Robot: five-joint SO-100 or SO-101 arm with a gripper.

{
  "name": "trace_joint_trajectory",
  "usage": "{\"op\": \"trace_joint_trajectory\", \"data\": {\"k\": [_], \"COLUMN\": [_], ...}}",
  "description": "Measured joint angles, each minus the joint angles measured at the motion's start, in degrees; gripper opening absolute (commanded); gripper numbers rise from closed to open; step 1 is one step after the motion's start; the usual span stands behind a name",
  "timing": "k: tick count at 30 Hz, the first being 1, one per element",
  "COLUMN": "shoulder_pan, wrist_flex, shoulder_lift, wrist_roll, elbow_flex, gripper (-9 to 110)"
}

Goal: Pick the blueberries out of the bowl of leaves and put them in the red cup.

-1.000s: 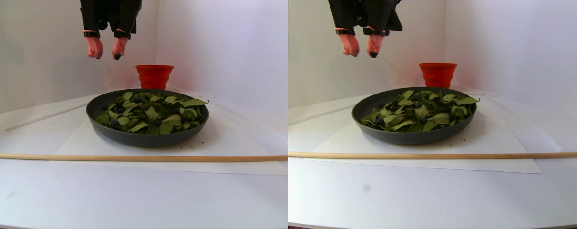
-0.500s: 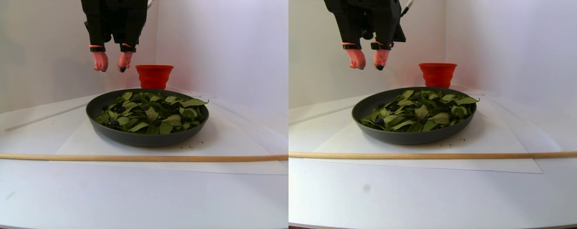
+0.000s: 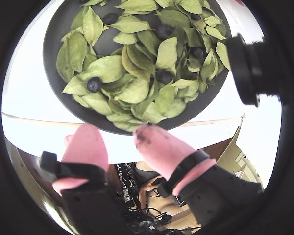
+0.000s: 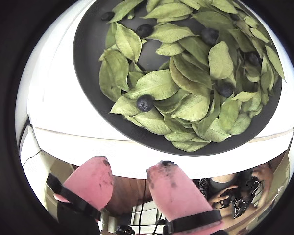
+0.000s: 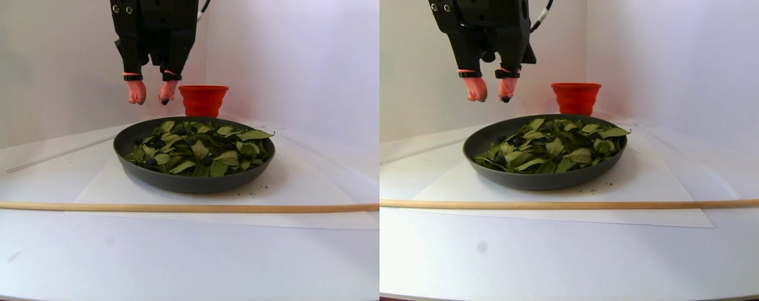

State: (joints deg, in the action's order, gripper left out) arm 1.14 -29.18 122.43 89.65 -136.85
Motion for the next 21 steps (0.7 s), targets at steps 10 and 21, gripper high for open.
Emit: {"op": "trace_joint_trajectory", "data": {"k": [10,21], "shoulder_pan": [0.53,0.53], "wrist_flex": [3.25,6.59], "shoulder_lift": [-3.78,-8.7], "wrist_roll": [1.23,2.37], "elbow_flex": [-0.18,-0.18], "gripper": [14,14]}}
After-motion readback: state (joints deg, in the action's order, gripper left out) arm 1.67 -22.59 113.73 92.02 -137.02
